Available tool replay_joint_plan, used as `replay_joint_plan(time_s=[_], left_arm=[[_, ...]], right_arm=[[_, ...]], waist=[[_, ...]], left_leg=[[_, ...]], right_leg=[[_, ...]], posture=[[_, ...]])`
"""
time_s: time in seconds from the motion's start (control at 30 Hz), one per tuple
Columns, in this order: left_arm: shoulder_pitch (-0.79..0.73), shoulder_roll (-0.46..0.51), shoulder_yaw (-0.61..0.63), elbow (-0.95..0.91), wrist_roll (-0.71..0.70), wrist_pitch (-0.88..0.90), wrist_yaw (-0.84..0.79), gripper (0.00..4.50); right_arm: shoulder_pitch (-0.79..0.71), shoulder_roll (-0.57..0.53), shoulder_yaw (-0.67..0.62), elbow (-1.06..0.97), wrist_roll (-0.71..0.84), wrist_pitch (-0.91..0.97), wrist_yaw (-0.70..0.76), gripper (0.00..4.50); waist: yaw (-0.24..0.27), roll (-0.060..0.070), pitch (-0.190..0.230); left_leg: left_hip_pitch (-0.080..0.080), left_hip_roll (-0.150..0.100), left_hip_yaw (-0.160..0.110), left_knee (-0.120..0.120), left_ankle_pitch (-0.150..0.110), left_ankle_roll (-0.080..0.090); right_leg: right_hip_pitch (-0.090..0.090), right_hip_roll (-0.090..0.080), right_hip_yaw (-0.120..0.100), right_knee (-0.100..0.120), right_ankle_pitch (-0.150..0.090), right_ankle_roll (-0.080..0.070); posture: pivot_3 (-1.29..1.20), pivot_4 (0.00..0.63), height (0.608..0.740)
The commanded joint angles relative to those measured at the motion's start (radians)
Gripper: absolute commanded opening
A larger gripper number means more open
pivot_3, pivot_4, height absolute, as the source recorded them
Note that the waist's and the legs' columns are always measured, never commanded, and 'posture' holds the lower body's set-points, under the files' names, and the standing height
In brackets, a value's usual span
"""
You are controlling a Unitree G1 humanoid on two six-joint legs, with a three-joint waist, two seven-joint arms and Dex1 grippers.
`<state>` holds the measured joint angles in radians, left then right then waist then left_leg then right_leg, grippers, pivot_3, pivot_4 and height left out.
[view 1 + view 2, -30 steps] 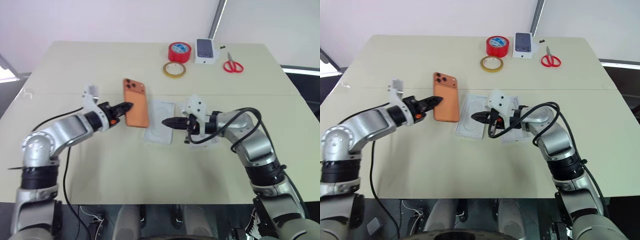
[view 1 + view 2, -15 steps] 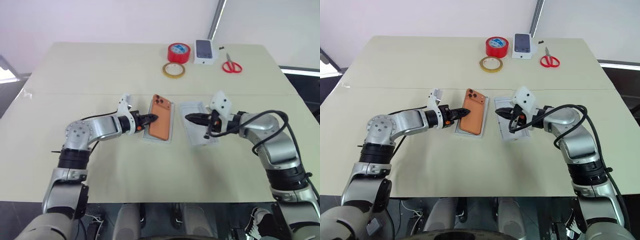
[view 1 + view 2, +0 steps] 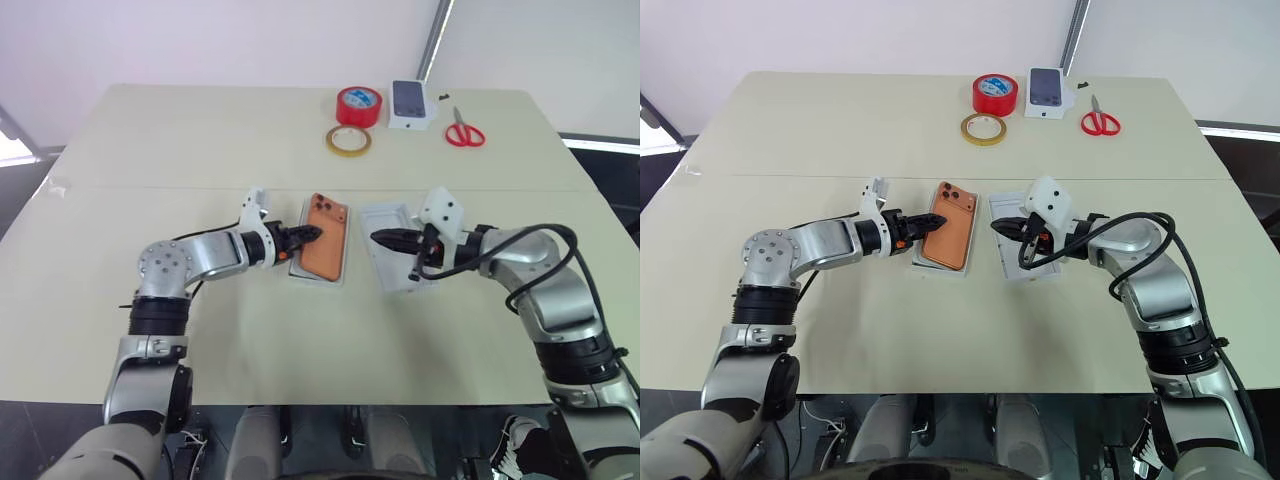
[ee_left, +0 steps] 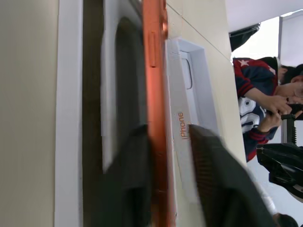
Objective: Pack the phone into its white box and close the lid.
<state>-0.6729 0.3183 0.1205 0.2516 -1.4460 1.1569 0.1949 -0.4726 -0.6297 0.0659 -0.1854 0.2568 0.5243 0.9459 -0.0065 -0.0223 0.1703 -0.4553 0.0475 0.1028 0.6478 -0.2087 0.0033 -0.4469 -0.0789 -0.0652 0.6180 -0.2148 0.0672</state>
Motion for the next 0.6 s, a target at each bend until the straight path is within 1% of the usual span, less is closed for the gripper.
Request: replay_joint_plan(time_s=[0.03, 0.1, 0.3, 0.37, 0.53, 0.6], left_arm=[[-0.016, 0.002, 0.036, -0.062, 0.012, 0.023, -0.024, 3.3], [-0.018, 0.015, 0.043, -0.086, 0.026, 0.036, -0.034, 4.35], [-0.031, 0.102, 0.02, -0.22, 0.092, 0.087, -0.103, 4.35], [-0.031, 0.142, 0.021, -0.266, 0.116, 0.098, -0.138, 4.35], [-0.007, 0.244, 0.002, -0.345, 0.234, 0.088, -0.232, 4.35], [0.008, 0.29, -0.019, -0.36, 0.345, 0.021, -0.282, 3.8]], right_arm=[[-0.021, -0.008, -0.007, -0.001, 0.005, -0.023, -0.002, 0.0], [-0.022, -0.009, -0.005, 0.003, 0.004, -0.027, -0.001, 0.0], [-0.029, -0.015, -0.001, 0.012, -0.002, -0.034, 0.0, 0.0], [-0.04, -0.023, 0.015, 0.019, -0.025, -0.031, -0.007, 0.0], [-0.073, -0.034, 0.058, 0.048, -0.099, -0.023, -0.043, 0.0], [-0.102, -0.03, 0.088, 0.047, -0.122, 0.019, -0.05, 0.0]], waist=[[0.0, 0.0, 0.0], [0.0, 0.0, 0.0], [-0.003, 0.0, 0.0], [-0.003, 0.0, 0.0], [-0.004, 0.0, 0.0], [-0.004, 0.0, 0.0]], left_leg=[[0.0, 0.0, 0.0, 0.0, 0.0, 0.0], [0.0, 0.0, 0.0, 0.0, 0.0, 0.0], [0.004, 0.0, 0.0, -0.001, 0.0, 0.0], [0.005, 0.0, 0.0, -0.001, 0.0, 0.0], [0.007, 0.0, 0.001, -0.001, 0.0, 0.0], [0.007, 0.001, 0.001, -0.002, 0.0, 0.0]], right_leg=[[0.0, 0.0, 0.0, 0.0, 0.0, 0.0], [0.001, 0.0, 0.0, 0.0, 0.0, 0.0], [0.003, 0.0, 0.0, 0.0, 0.0, 0.0], [0.004, 0.0, 0.0, 0.0, -0.001, -0.002], [0.005, 0.0, 0.0, 0.0, -0.002, -0.003], [0.005, 0.0, 0.0, 0.0, -0.002, -0.003]], posture=[[0.0, 0.15, 0.74], [0.0, 0.15, 0.74], [0.0, 0.15, 0.74], [0.0, 0.15, 0.74], [0.0, 0.15, 0.74], [0.0, 0.15, 0.74]])
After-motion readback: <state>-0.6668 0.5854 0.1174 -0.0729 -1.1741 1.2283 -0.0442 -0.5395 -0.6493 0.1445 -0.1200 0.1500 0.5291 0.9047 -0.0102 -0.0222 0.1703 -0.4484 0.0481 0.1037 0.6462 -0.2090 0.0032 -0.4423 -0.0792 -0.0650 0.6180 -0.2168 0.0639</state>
